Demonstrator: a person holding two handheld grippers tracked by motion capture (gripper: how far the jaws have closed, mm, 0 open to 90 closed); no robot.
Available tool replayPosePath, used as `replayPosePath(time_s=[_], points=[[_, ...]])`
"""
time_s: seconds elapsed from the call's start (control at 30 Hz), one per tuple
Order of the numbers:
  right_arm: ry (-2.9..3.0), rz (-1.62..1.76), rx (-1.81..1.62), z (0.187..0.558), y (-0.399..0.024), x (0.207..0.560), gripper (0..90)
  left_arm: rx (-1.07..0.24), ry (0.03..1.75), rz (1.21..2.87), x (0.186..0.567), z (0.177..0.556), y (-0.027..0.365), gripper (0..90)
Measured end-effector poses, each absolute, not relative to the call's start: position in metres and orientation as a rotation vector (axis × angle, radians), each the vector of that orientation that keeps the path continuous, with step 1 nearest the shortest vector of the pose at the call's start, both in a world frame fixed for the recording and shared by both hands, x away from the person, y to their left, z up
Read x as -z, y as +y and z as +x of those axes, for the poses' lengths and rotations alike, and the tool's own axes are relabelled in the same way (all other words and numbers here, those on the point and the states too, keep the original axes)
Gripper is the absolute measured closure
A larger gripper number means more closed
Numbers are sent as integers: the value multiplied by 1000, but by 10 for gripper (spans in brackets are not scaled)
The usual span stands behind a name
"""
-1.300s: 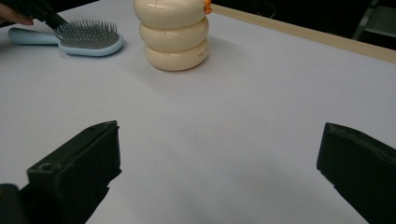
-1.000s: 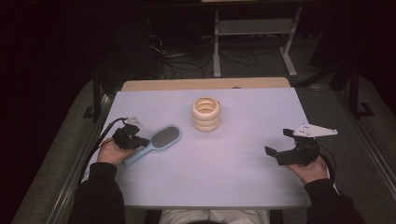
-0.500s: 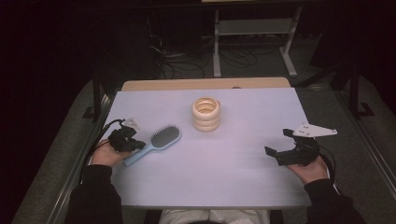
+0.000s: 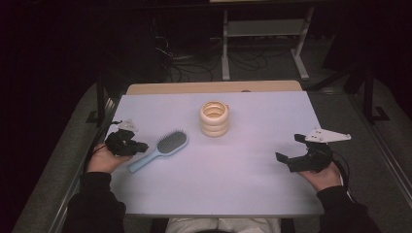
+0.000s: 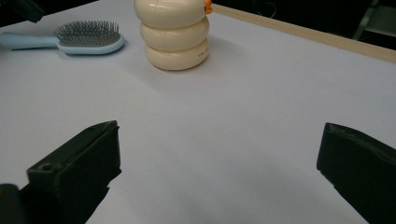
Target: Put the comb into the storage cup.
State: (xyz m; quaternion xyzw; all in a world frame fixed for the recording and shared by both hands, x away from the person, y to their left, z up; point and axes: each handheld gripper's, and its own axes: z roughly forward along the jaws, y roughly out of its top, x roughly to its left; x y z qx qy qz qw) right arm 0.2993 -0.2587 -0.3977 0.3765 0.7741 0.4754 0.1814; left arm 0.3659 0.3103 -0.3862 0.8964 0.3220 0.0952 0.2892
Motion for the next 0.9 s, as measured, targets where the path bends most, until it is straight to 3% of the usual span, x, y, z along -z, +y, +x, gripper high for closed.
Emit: replayPosePath(time_s=[0.07,0.4,0.9], points=[[2189,1063,-1342,299,-259,398,0,-255,862,2381,384,365,312,802],[2188,1064,-1350,300,-259,398,0,-226,799,2335,377,362,312,490],[2207,1054,-1356,301,-258,399,0,-164,737,2385,384,371,303,223]])
